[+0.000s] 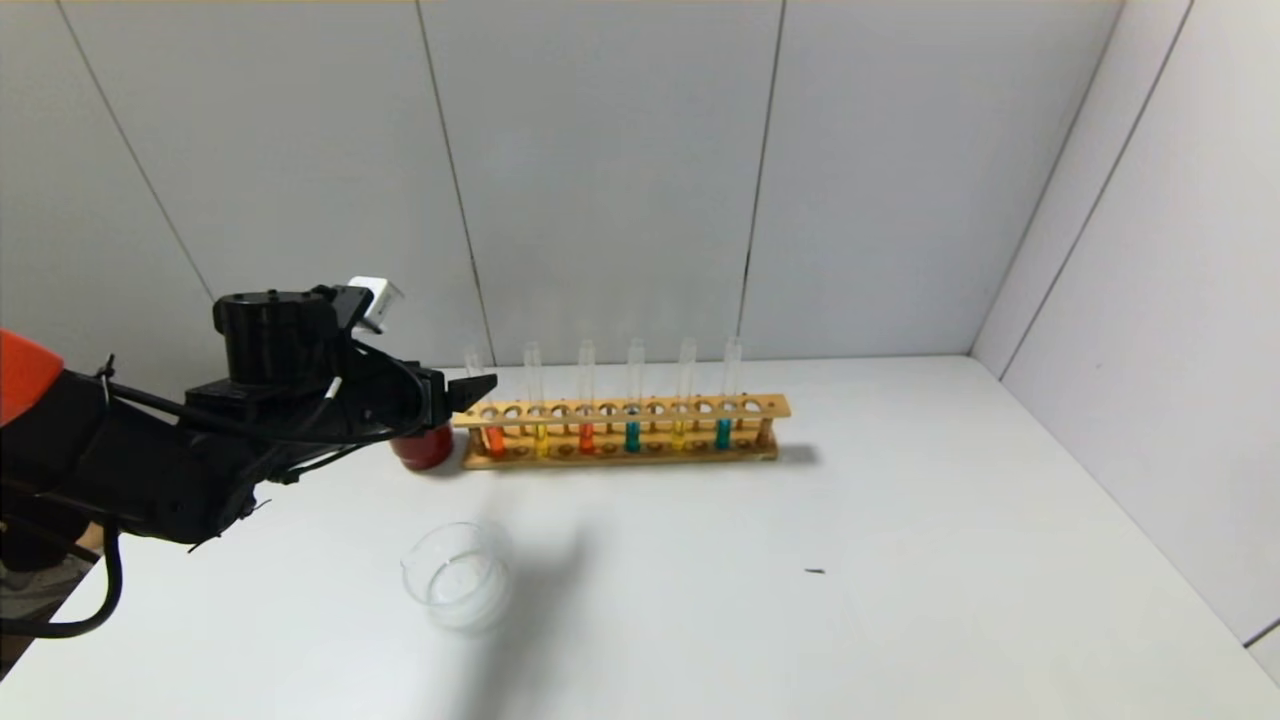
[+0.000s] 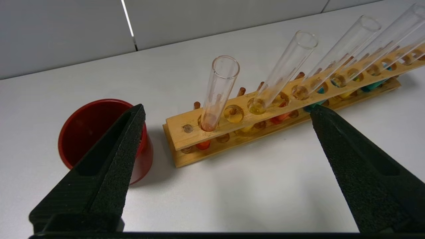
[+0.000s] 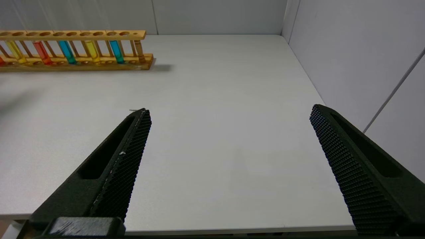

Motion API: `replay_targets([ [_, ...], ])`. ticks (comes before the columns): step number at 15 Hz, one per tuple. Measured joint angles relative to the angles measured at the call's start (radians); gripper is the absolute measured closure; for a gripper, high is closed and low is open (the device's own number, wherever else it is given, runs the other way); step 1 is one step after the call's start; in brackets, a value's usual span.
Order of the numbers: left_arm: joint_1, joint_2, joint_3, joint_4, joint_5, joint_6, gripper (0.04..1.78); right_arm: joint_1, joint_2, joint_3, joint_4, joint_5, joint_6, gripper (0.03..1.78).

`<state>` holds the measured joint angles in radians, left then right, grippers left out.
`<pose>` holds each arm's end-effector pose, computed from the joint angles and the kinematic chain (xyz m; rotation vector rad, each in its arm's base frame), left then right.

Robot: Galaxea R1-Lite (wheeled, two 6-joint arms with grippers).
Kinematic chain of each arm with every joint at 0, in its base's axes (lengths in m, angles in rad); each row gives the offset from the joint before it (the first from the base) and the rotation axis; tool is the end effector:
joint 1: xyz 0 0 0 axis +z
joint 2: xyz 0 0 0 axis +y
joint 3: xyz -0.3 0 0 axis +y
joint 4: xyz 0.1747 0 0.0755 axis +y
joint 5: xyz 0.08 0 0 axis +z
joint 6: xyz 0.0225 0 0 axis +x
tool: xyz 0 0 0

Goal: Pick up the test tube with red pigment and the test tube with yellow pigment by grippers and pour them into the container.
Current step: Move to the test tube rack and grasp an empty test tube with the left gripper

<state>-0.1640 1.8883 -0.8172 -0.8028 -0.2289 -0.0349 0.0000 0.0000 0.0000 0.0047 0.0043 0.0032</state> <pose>0.3365 -0.0609 0.1408 -0.0430 0.2767 -0.3858 -0.0228 0.0001 0.0750 0.0032 0.0047 0.0043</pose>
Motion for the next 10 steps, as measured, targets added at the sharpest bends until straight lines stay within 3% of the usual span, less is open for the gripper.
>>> replay_targets([
  [10, -0.009, 0.184, -0.171, -0.01, 0.041, 0.005, 0.1, 0.0, 0.0, 0.0, 0.0, 0.0, 0.0, 0.06],
])
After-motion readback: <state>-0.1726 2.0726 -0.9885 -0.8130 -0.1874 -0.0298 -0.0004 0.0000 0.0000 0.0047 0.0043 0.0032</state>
